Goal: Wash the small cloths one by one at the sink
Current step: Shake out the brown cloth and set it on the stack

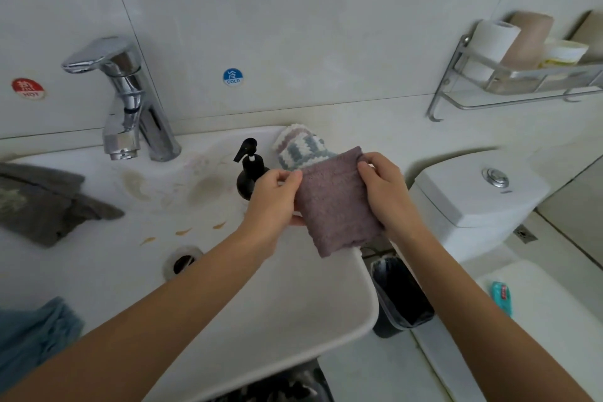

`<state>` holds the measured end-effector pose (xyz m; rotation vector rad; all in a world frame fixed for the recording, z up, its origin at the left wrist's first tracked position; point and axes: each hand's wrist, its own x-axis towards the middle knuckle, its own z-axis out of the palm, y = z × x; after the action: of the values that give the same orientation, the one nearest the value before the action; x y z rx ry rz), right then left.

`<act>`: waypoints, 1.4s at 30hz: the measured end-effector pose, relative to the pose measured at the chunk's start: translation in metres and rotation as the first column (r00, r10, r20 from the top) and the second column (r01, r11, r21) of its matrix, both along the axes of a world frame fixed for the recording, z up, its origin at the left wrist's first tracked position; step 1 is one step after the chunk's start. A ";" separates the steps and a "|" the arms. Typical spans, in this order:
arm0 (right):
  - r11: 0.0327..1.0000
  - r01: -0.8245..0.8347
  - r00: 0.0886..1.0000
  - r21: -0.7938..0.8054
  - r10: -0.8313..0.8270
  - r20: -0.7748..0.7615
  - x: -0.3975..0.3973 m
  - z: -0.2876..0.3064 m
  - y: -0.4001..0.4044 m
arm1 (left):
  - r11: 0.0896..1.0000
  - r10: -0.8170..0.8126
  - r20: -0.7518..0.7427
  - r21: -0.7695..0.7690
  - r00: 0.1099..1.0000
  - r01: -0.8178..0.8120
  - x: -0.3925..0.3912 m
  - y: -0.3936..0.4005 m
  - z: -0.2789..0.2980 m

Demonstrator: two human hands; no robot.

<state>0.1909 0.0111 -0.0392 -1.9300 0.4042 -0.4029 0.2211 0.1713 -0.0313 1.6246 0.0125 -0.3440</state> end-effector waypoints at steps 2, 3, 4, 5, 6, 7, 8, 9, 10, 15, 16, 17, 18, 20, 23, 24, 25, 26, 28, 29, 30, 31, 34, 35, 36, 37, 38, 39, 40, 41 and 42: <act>0.999 -0.012 1.000 -0.050 0.011 -0.026 0.011 0.000 -0.002 | 0.998 0.050 0.049 0.022 0.998 -0.051 0.007 -0.005 -0.003; 0.995 -0.021 0.999 -0.094 0.017 -0.049 0.016 -0.002 -0.002 | 0.997 0.064 0.059 0.042 0.996 -0.067 0.011 -0.006 -0.006; 0.988 -0.032 0.996 -0.149 0.020 -0.082 0.019 -0.006 -0.001 | 0.995 0.072 0.054 0.063 0.996 -0.075 0.014 -0.007 -0.010; 0.979 -0.042 0.993 -0.202 0.018 -0.119 0.022 -0.010 0.000 | 0.993 0.075 0.041 0.086 0.996 -0.078 0.016 -0.007 -0.014; 0.969 -0.048 0.988 -0.241 0.011 -0.152 0.024 -0.015 0.002 | 0.991 0.070 0.031 0.110 0.997 -0.073 0.016 -0.007 -0.018; 0.964 -0.046 0.985 -0.264 0.000 -0.171 0.023 -0.020 0.004 | 0.989 0.063 0.031 0.130 0.998 -0.067 0.016 -0.008 -0.021; 0.962 -0.037 0.985 -0.269 -0.011 -0.175 0.021 -0.024 0.005 | 0.988 0.058 0.034 0.139 0.998 -0.063 0.015 -0.008 -0.023; 0.966 -0.024 0.987 -0.257 -0.018 -0.161 0.019 -0.026 0.006 | 0.989 0.051 0.038 0.140 0.998 -0.056 0.014 -0.008 -0.023; 0.972 -0.012 0.990 -0.234 -0.021 -0.140 0.016 -0.026 0.007 | 0.988 0.043 0.044 0.144 0.998 -0.049 0.013 -0.007 -0.023; 0.900 0.027 0.998 -0.435 -0.047 -0.036 0.009 -0.024 0.007 | 0.928 -0.067 0.294 0.369 0.953 -0.049 0.001 0.005 -0.022; 0.863 0.055 0.998 -0.503 -0.047 0.029 0.006 -0.023 0.007 | 0.889 -0.107 0.383 0.450 0.917 -0.084 -0.004 0.008 -0.023; 0.828 0.080 0.994 -0.555 -0.025 0.106 0.003 -0.022 0.007 | 0.851 -0.151 0.470 0.510 0.869 -0.128 -0.010 0.011 -0.023; 0.799 0.082 0.986 -0.596 0.024 0.168 0.001 -0.020 0.007 | 0.826 -0.199 0.549 0.540 0.812 -0.162 -0.014 0.012 -0.023; 0.766 -0.028 0.972 -0.642 0.171 0.162 0.000 -0.017 0.003 | 0.810 -0.306 0.636 0.565 0.709 -0.156 -0.017 0.011 -0.023; 0.714 -0.346 0.926 -0.608 0.365 -0.099 0.003 -0.022 -0.006 | 0.722 -0.511 0.521 0.692 0.684 0.013 -0.008 0.006 -0.031; 0.713 -0.428 0.897 -0.555 0.409 -0.167 0.003 -0.027 -0.009 | 0.674 -0.570 0.450 0.735 0.688 0.078 -0.005 0.005 -0.035; 0.733 -0.492 0.868 -0.470 0.453 -0.202 0.003 -0.032 -0.013 | 0.629 -0.617 0.387 0.766 0.685 0.132 -0.001 0.004 -0.040; 0.756 -0.537 0.843 -0.373 0.495 -0.210 0.002 -0.035 -0.015 | 0.598 -0.648 0.347 0.783 0.678 0.171 0.001 0.004 -0.045; 0.778 -0.579 0.815 -0.243 0.545 -0.196 0.000 -0.041 -0.018 | 0.569 -0.678 0.306 0.794 0.668 0.214 0.006 0.004 -0.052; 0.783 -0.586 0.809 -0.209 0.555 -0.192 -0.001 -0.043 -0.019 | 0.563 -0.685 0.298 0.796 0.665 0.223 0.006 0.004 -0.054; 0.787 -0.591 0.805 -0.178 0.563 -0.186 -0.001 -0.044 -0.019 | 0.558 -0.691 0.294 0.797 0.661 0.229 0.007 0.004 -0.055; 0.790 -0.594 0.803 -0.152 0.569 -0.181 -0.001 -0.045 -0.019 | 0.553 -0.696 0.293 0.800 0.655 0.231 0.008 0.004 -0.054; 0.790 -0.599 0.798 -0.133 0.574 -0.182 -0.001 -0.044 -0.019 | 0.543 -0.708 0.295 0.808 0.641 0.228 0.008 0.006 -0.051; 0.791 -0.593 0.803 -0.152 0.565 -0.190 -0.002 -0.041 -0.019 | 0.541 -0.711 0.300 0.811 0.636 0.223 0.008 0.007 -0.050; 0.793 -0.581 0.812 -0.185 0.549 -0.199 -0.003 -0.039 -0.018 | 0.541 -0.712 0.308 0.814 0.631 0.213 0.007 0.008 -0.048; 0.795 -0.559 0.828 -0.235 0.522 -0.206 -0.003 -0.036 -0.016 | 0.538 -0.714 0.319 0.820 0.624 0.196 0.006 0.011 -0.046; 0.796 -0.526 0.850 -0.299 0.484 -0.209 -0.005 -0.034 -0.015 | 0.525 -0.720 0.326 0.833 0.612 0.174 0.004 0.015 -0.044; 0.795 -0.481 0.877 -0.369 0.437 -0.200 -0.007 -0.032 -0.013 | 0.502 -0.733 0.326 0.852 0.597 0.151 0.001 0.021 -0.042; 0.790 -0.430 0.902 -0.437 0.397 -0.171 -0.009 -0.030 -0.010 | 0.471 -0.752 0.315 0.872 0.579 0.137 -0.002 0.029 -0.040; 0.780 -0.382 0.920 -0.497 0.373 -0.122 -0.012 -0.027 -0.005 | 0.438 -0.773 0.293 0.888 0.562 0.139 -0.006 0.039 -0.037; 0.760 -0.339 0.928 -0.555 0.367 -0.064 -0.015 -0.024 0.001 | 0.406 -0.791 0.258 0.900 0.555 0.160 -0.011 0.050 -0.034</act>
<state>0.1763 0.0117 -0.0628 -2.5009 -0.1471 -0.3371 0.2105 0.2214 -0.0650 2.6102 -1.1284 -0.2005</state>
